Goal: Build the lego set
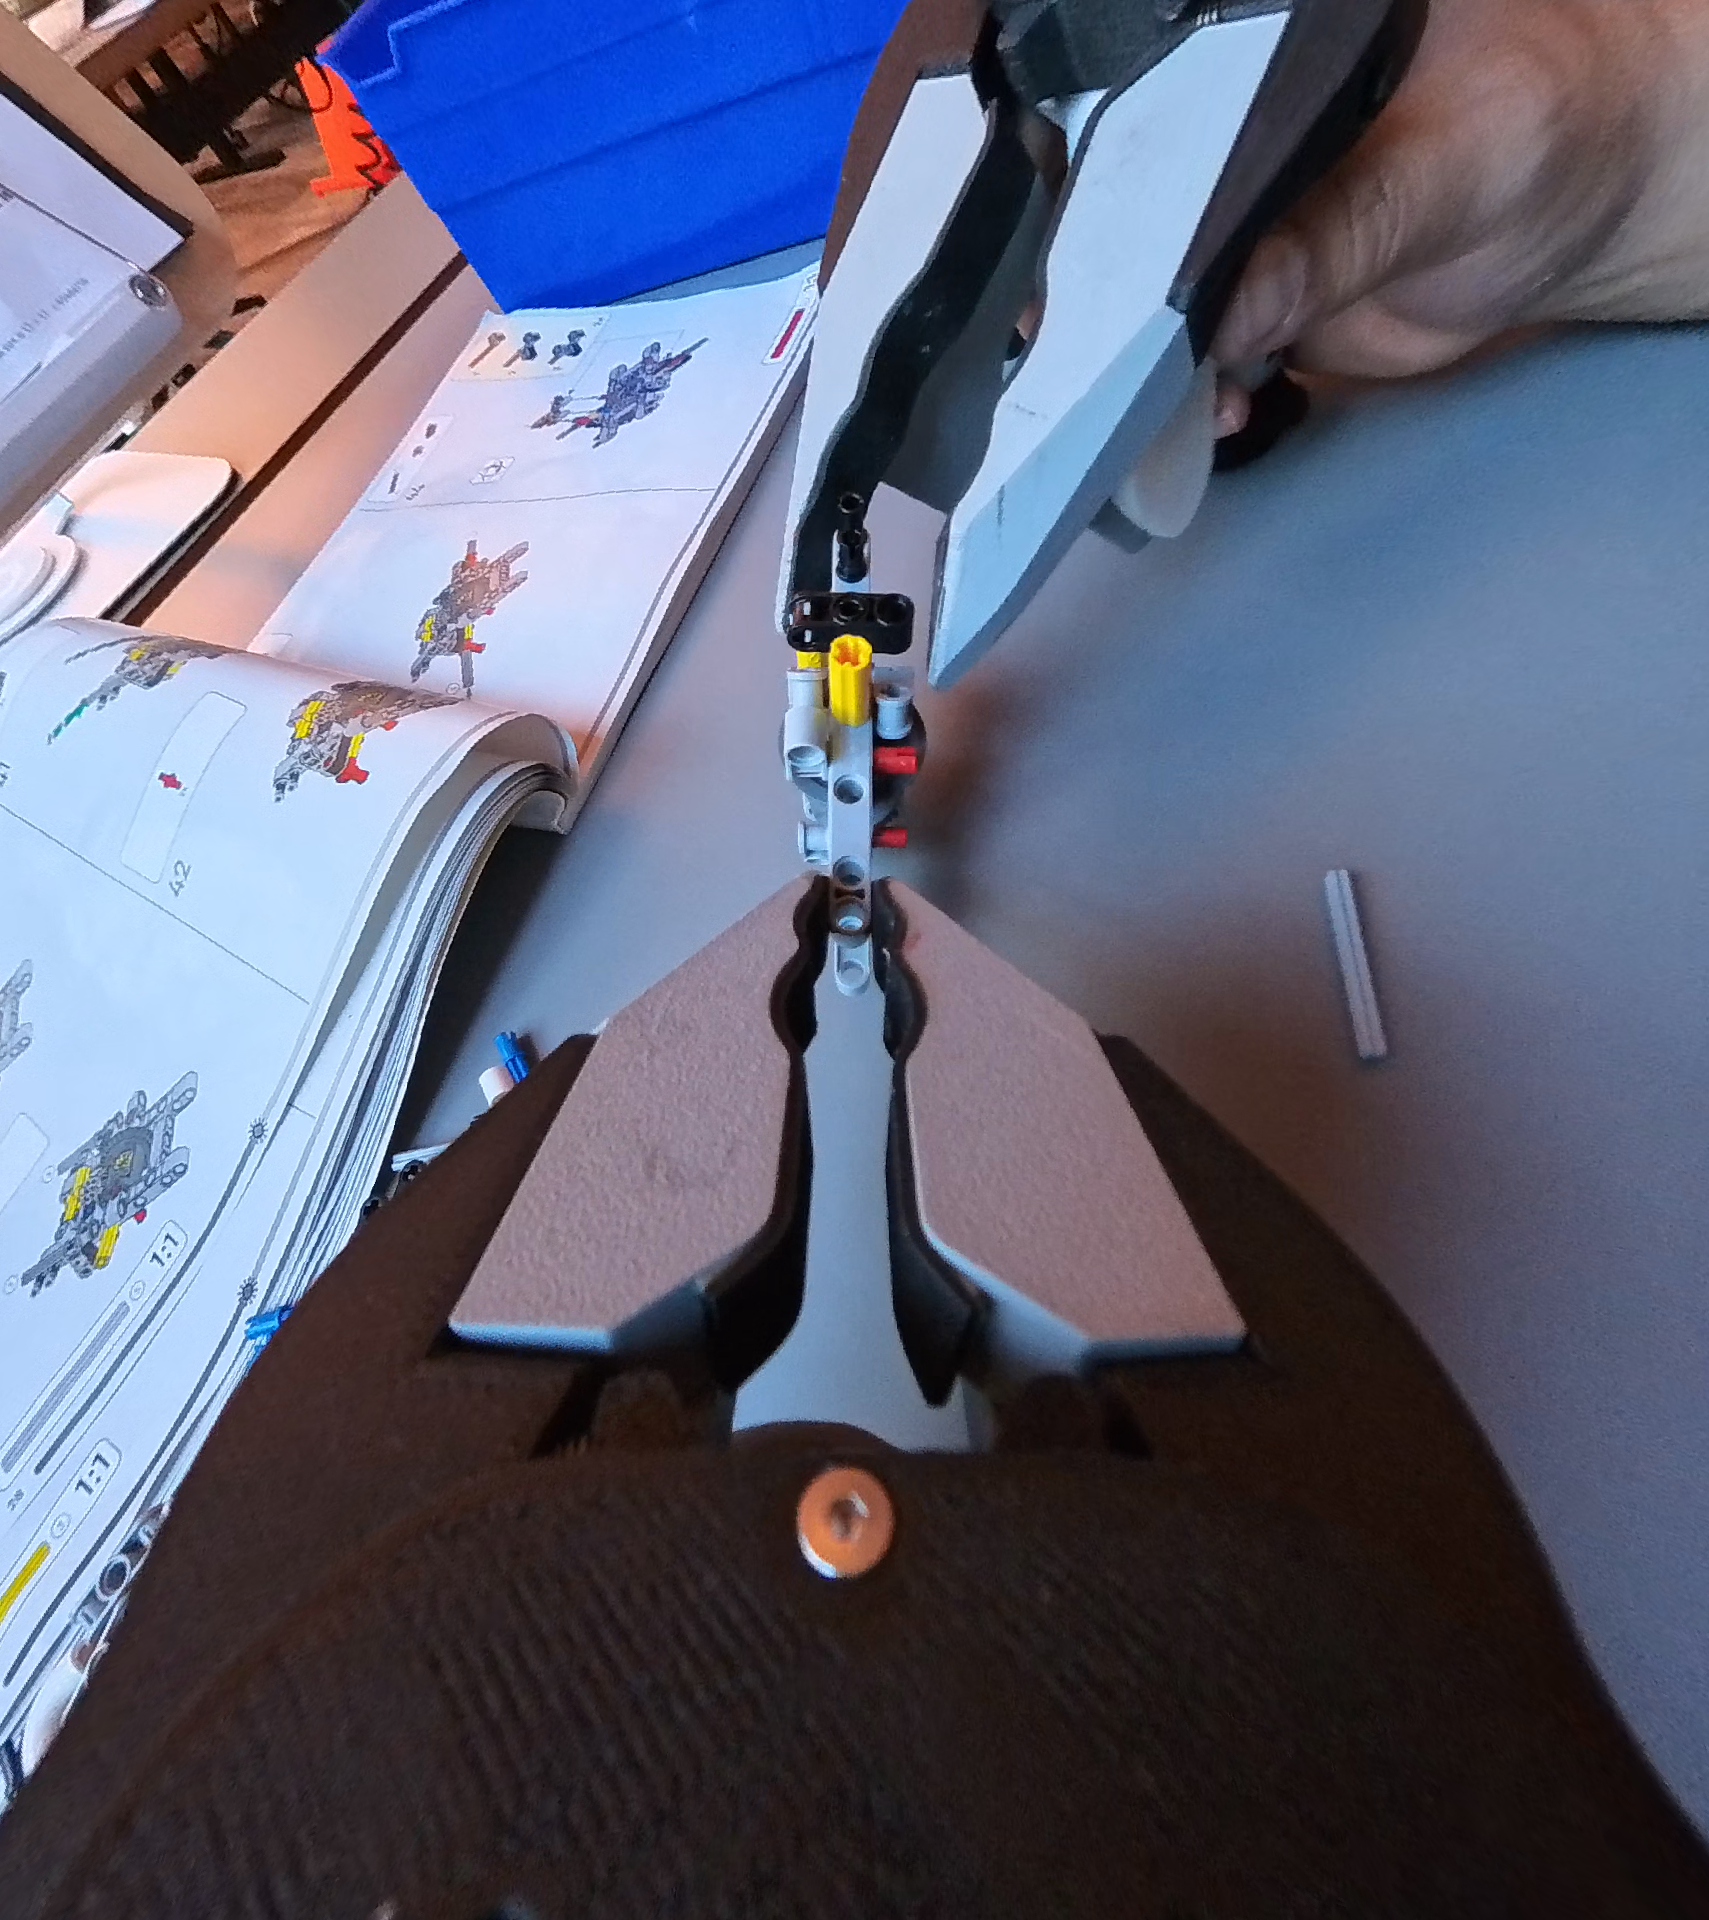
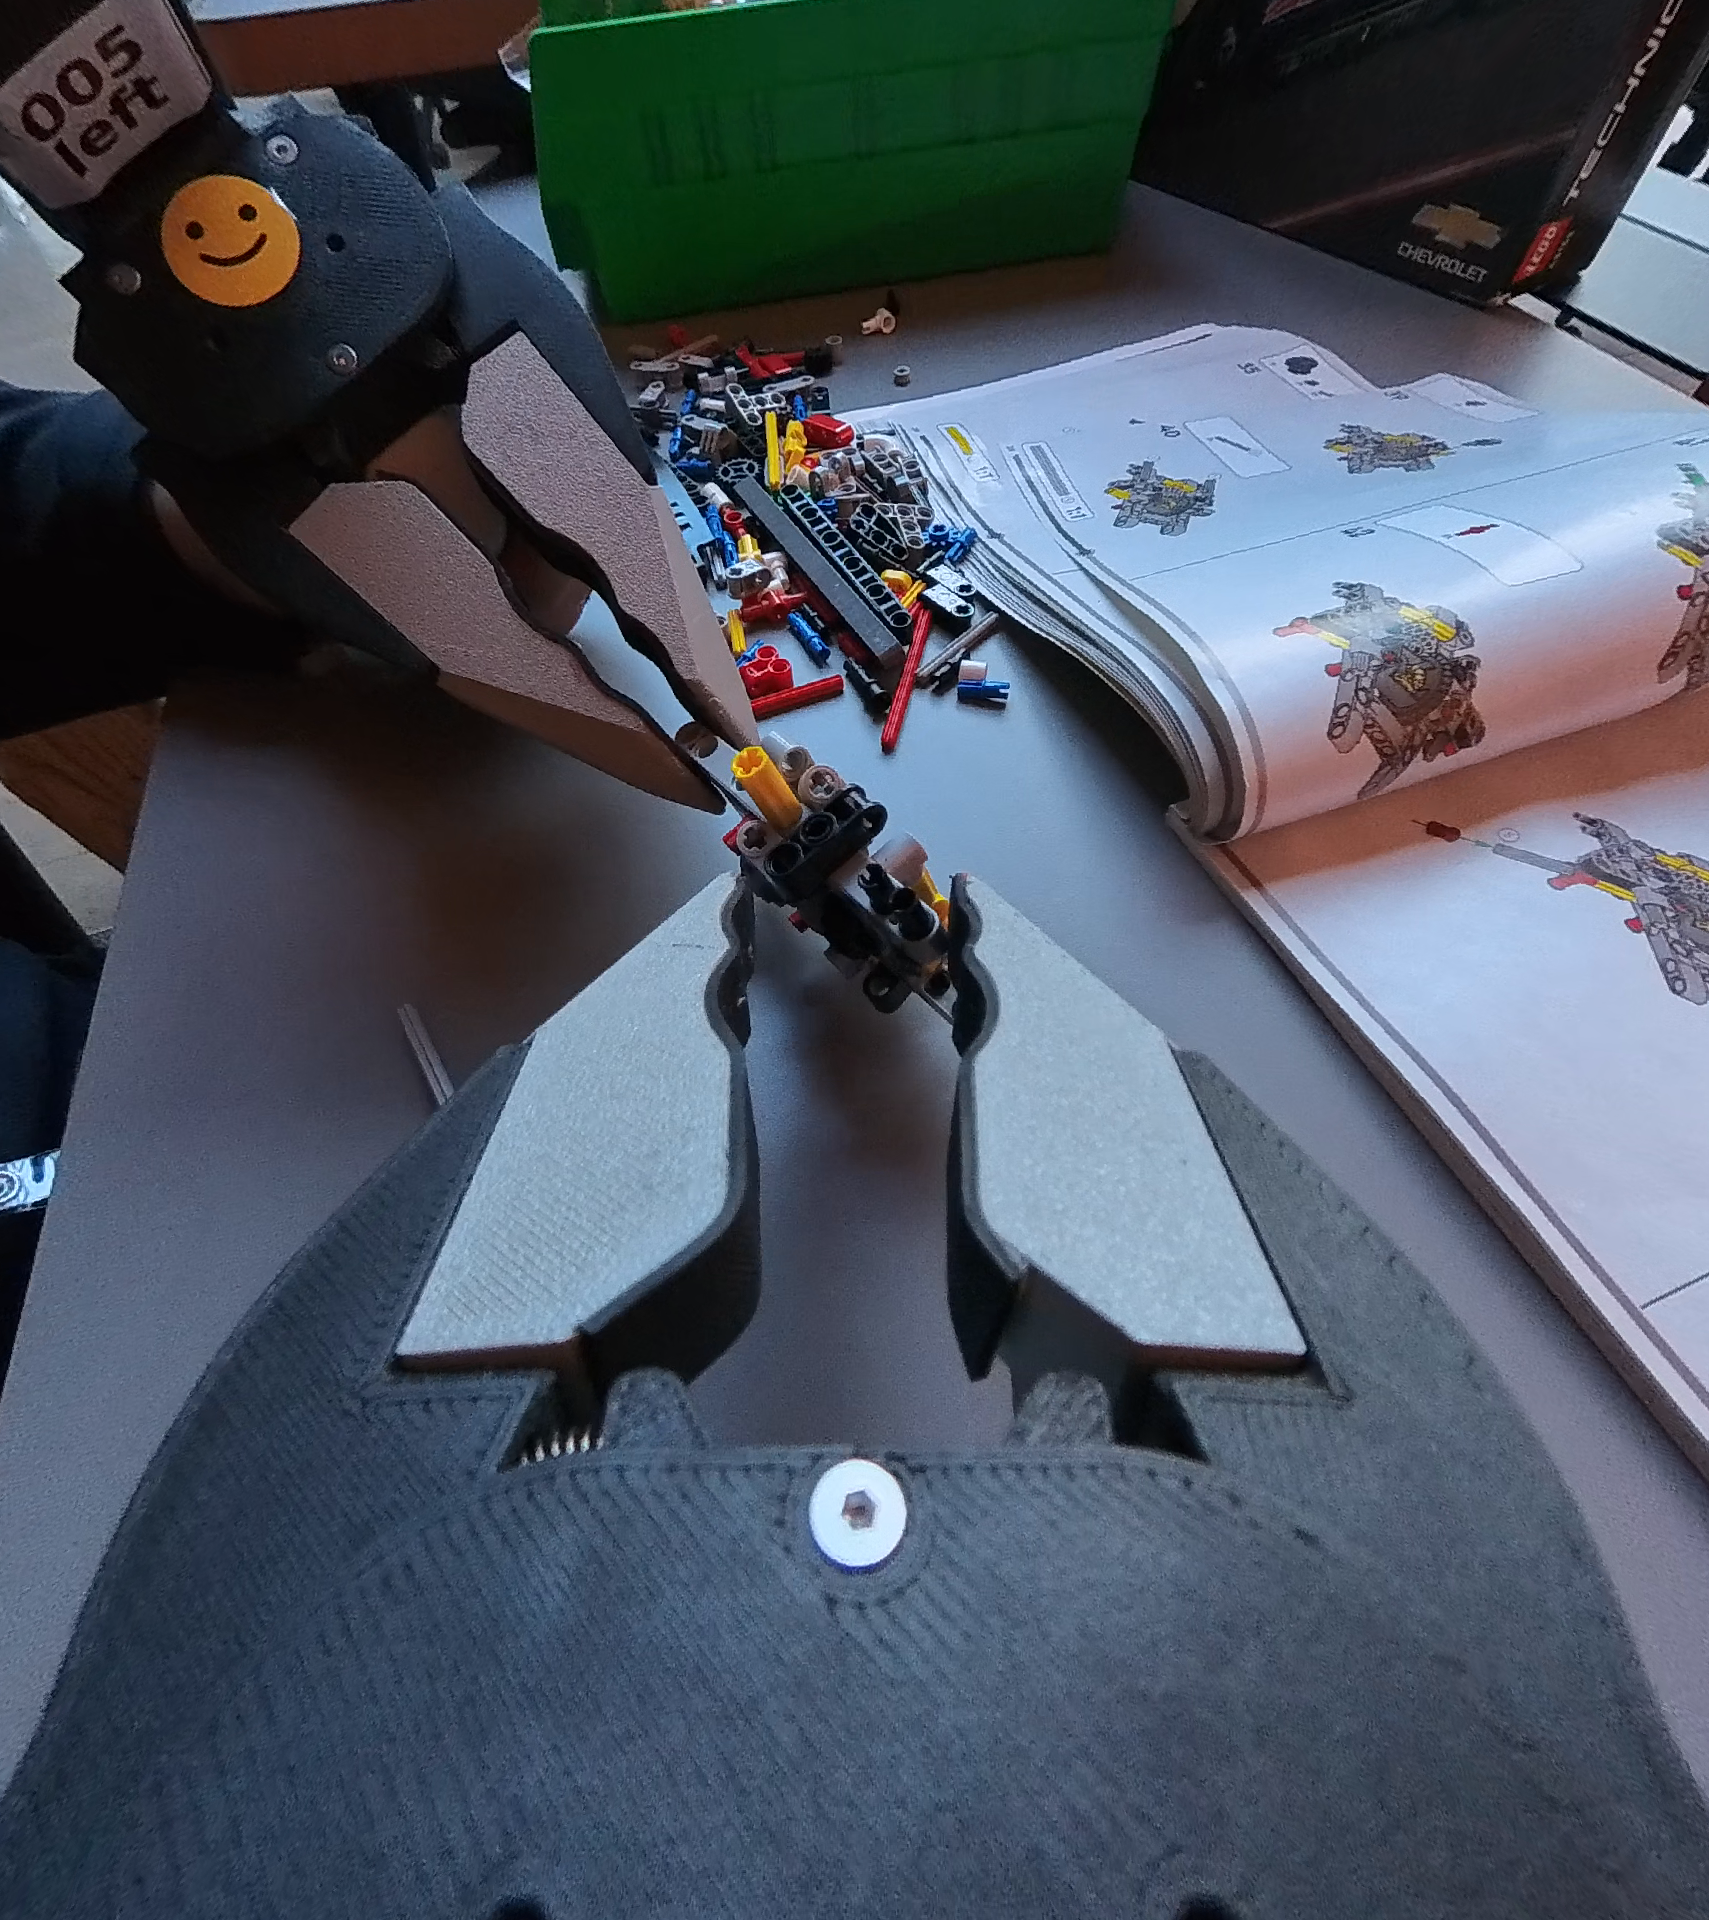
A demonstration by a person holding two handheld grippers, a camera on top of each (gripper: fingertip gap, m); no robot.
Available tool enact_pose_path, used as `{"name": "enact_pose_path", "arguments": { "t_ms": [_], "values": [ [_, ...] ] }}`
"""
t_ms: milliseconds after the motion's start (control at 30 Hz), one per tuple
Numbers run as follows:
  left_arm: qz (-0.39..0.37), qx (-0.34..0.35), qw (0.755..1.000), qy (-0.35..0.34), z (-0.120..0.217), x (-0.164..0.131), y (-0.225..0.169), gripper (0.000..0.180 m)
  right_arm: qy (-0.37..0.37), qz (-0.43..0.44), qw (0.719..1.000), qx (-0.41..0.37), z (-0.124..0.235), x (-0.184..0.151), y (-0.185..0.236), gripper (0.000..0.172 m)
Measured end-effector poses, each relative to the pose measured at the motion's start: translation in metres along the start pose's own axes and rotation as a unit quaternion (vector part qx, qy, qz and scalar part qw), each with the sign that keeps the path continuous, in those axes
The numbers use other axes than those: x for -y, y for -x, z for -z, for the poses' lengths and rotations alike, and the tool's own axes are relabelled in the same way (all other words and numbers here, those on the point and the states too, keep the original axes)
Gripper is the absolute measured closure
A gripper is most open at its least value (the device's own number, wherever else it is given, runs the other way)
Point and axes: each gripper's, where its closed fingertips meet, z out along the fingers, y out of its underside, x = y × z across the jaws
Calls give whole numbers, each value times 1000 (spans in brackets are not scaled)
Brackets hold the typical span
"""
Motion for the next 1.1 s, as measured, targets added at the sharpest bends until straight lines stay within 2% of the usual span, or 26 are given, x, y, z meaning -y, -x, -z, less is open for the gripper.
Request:
{"name": "enact_pose_path", "arguments": {
  "t_ms": [300,400,667,1100],
  "values": [
    [-7,-1,1000,0,0,0,-2,175,1,9,1000,-4,-1,0,1,134],
    [-10,-1,1000,2,-1,0,-2,175,5,29,999,-20,-3,0,0,131],
    [-16,-3,1000,7,-2,-2,-4,175,27,97,993,-56,-6,-2,1,135],
    [-21,0,1000,9,-2,-2,-4,175,4,58,998,-13,-4,2,7,138]
  ]
}}
